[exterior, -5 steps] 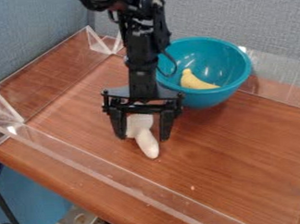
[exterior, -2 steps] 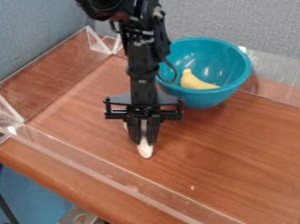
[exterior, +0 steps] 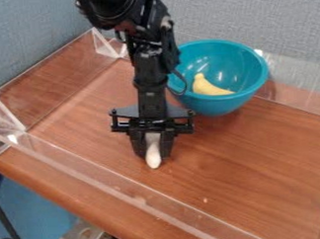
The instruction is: Put the mushroom in the blue bowl
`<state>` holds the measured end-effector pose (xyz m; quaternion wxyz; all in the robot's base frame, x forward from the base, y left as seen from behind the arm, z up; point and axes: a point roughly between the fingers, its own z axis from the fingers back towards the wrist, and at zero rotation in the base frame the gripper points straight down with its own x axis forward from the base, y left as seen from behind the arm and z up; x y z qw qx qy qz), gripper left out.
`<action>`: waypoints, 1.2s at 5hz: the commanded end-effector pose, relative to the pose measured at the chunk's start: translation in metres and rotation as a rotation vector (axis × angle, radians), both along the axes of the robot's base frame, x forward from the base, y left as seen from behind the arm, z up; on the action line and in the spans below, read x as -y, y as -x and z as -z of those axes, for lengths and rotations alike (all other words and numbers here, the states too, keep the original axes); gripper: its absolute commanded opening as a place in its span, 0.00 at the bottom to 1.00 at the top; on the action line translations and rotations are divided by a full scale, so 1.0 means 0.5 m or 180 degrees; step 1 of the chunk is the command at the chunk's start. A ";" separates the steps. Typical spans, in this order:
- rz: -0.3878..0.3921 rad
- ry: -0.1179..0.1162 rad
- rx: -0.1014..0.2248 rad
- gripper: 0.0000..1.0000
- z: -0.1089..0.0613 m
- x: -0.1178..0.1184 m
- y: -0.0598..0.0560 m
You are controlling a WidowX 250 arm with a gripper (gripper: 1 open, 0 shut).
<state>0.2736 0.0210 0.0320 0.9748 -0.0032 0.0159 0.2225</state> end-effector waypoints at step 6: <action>0.0104 -0.0111 0.0418 0.00 -0.039 -0.014 -0.022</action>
